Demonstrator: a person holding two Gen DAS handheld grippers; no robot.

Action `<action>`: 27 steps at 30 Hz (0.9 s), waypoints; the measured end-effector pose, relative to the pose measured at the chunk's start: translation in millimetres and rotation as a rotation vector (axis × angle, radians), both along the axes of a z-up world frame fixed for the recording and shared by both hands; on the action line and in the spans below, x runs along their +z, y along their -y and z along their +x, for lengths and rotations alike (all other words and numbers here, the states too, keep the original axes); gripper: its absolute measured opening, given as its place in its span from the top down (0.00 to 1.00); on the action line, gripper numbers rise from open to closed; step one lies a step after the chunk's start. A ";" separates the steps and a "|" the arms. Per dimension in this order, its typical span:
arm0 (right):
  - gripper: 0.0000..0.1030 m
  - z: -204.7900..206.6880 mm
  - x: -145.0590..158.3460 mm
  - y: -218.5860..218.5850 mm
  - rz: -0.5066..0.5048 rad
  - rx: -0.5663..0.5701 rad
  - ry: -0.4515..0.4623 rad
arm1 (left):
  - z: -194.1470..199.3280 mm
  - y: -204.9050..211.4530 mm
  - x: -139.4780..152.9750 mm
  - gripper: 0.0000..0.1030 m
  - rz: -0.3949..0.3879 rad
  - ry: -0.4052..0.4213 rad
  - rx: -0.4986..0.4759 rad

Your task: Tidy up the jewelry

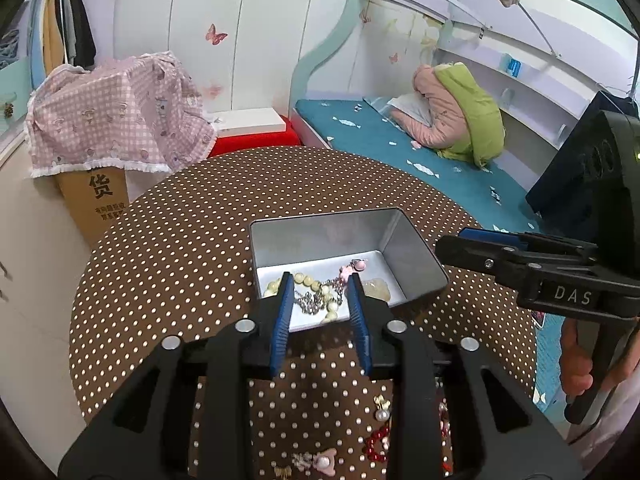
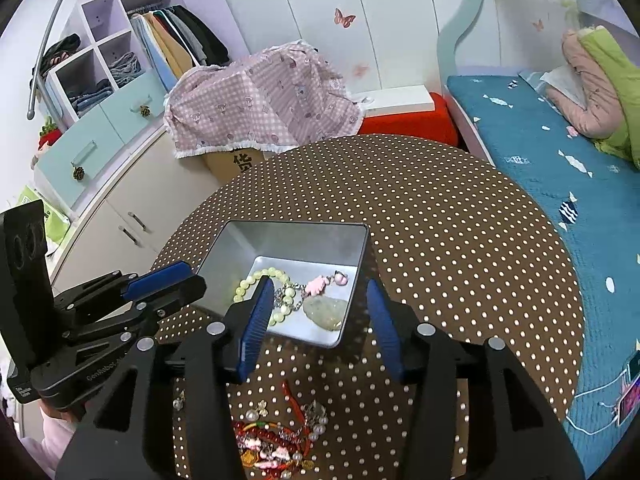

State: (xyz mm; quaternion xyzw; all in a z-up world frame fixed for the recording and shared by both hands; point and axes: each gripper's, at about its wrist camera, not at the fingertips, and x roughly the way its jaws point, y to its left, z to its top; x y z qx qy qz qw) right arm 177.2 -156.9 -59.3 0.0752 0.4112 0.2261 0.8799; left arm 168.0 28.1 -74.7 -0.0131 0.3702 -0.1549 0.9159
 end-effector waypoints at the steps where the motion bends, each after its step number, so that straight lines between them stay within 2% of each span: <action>1: 0.53 -3.3 0.4 0.8 0.002 -0.001 0.001 | -4.5 -1.4 1.1 0.71 -0.001 0.002 0.003; 9: 0.48 -27.9 -6.3 -5.2 -0.003 0.015 -0.011 | -40.0 -11.3 -2.6 0.68 0.009 0.003 0.019; 12: 0.48 -37.2 -13.5 -16.1 -0.012 0.045 -0.033 | -53.7 -19.1 -12.1 0.67 0.004 -0.027 0.034; 13: 0.48 -40.1 -15.2 -20.7 -0.015 0.057 -0.038 | -56.9 -21.7 -14.9 0.62 0.007 -0.035 0.041; 15: 0.48 -46.5 -19.5 -30.6 -0.024 0.081 -0.048 | -66.5 -27.8 -21.0 0.60 0.022 -0.045 0.058; 27: 0.48 -71.3 -48.4 -95.0 -0.097 0.301 -0.076 | -98.2 -57.9 -45.9 0.60 0.006 -0.117 0.121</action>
